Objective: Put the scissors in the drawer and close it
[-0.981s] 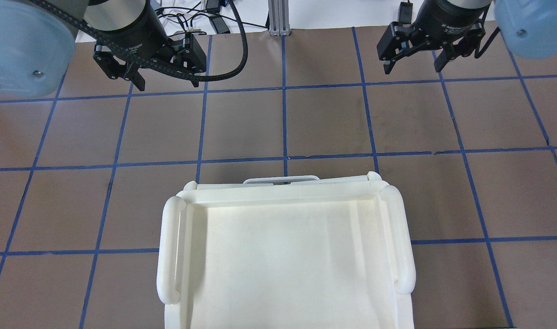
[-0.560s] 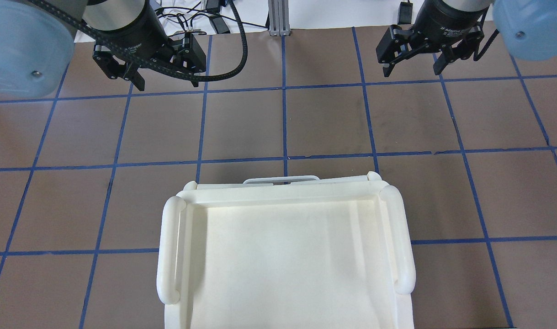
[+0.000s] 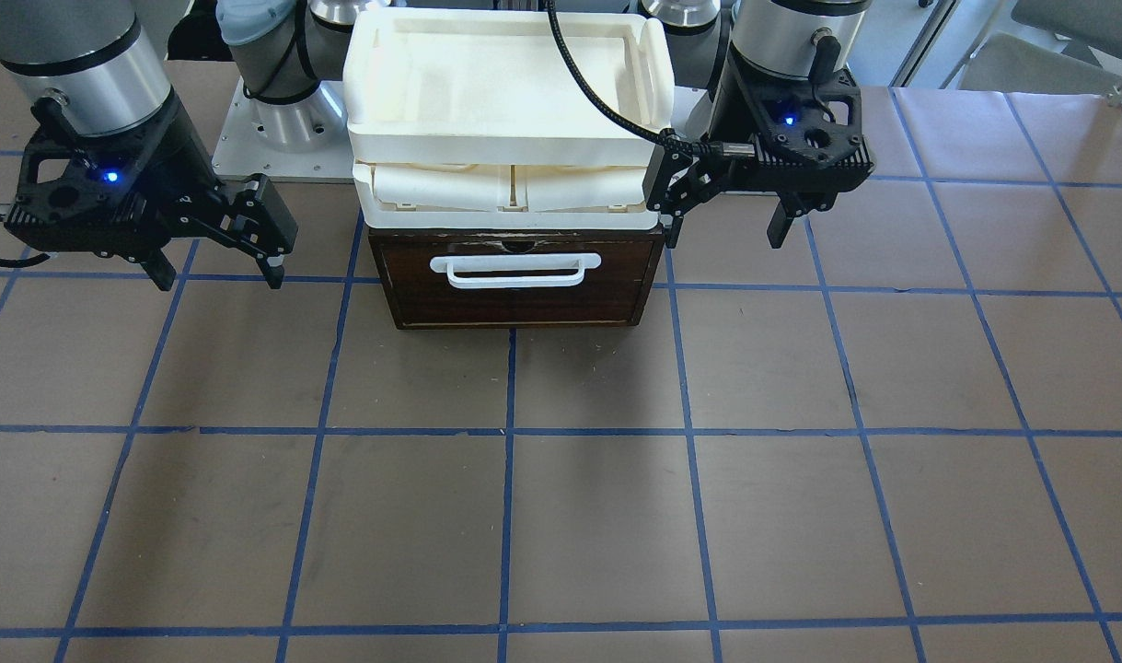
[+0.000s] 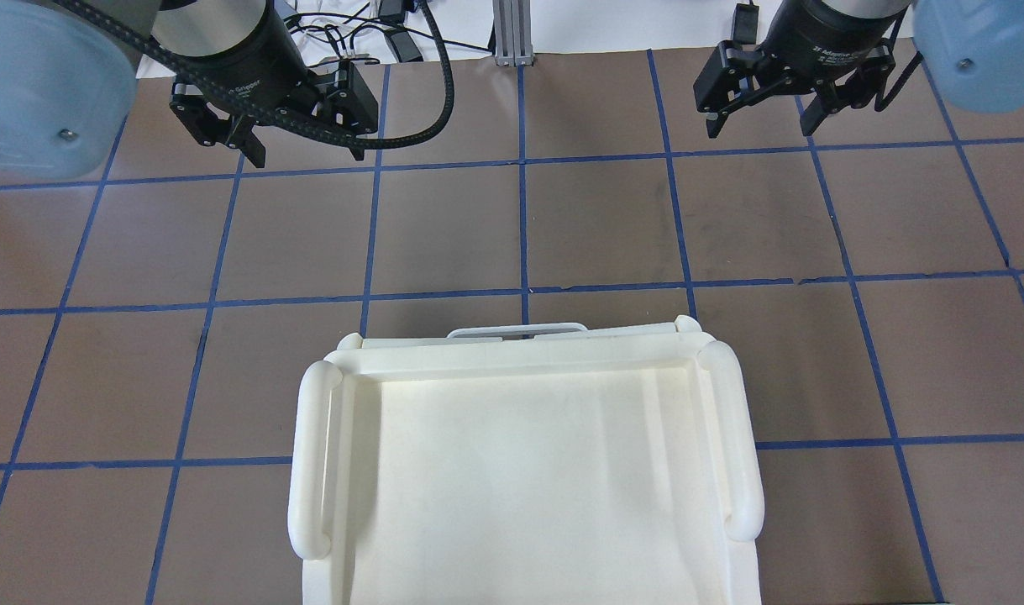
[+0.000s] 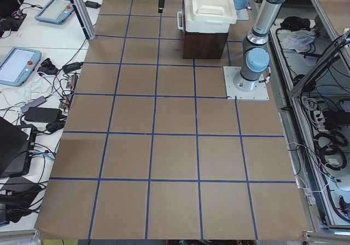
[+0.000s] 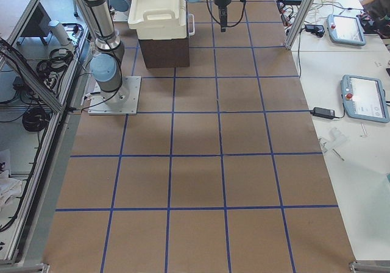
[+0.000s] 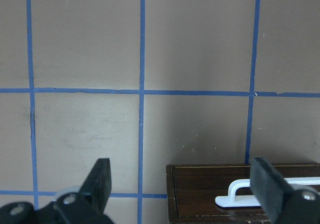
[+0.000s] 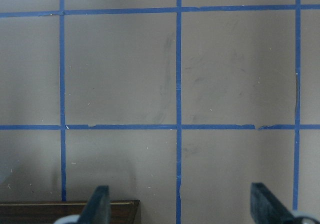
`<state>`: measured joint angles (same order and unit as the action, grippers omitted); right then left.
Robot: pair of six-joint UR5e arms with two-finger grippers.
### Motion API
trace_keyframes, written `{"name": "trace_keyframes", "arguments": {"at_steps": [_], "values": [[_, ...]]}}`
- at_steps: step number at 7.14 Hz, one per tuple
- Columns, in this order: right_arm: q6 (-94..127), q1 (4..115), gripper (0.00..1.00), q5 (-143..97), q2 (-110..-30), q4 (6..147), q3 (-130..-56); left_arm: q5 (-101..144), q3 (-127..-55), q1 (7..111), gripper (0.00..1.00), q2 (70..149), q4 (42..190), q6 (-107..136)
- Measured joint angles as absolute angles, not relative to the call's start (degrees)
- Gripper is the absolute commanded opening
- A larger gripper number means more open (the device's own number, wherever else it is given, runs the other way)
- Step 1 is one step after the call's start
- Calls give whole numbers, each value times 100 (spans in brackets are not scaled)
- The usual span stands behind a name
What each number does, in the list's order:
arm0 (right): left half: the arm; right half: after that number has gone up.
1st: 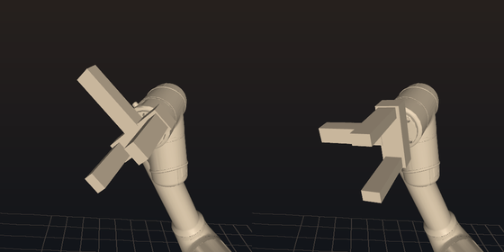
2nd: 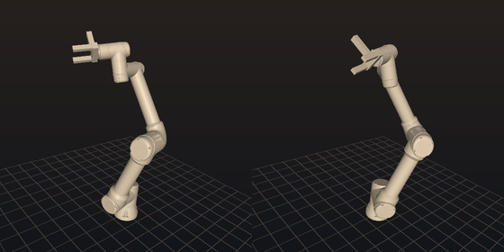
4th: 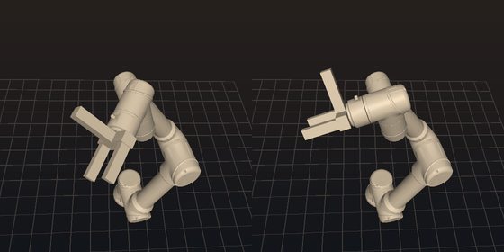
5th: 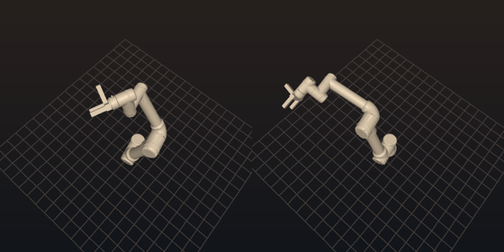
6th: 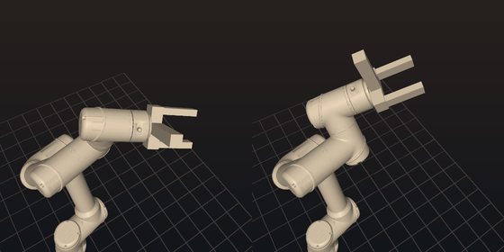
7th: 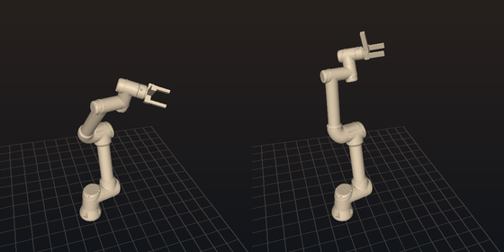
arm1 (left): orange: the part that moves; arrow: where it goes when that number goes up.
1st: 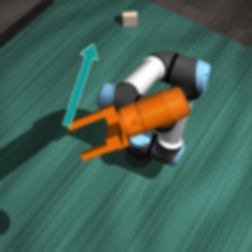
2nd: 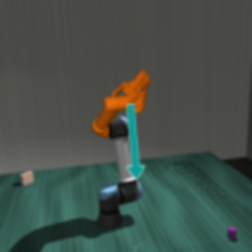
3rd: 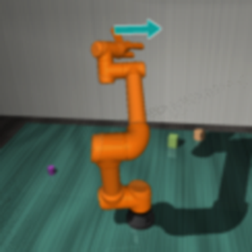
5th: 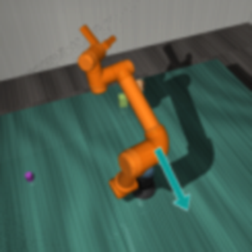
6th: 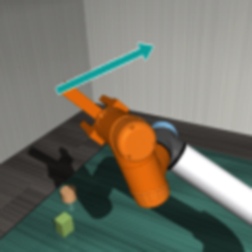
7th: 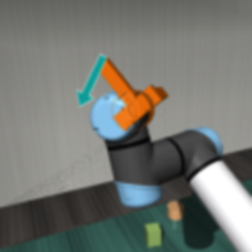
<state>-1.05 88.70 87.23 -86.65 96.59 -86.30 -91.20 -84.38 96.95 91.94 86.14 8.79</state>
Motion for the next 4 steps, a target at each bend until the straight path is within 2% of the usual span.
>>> {"name": "trace_keyframes", "arguments": {"at_steps": [4], "values": [[200, 8851, 100, 8750, -8720, 9636, -8645, -9149, -8437, 9694, 100, 9136, 8711, 879]]}}
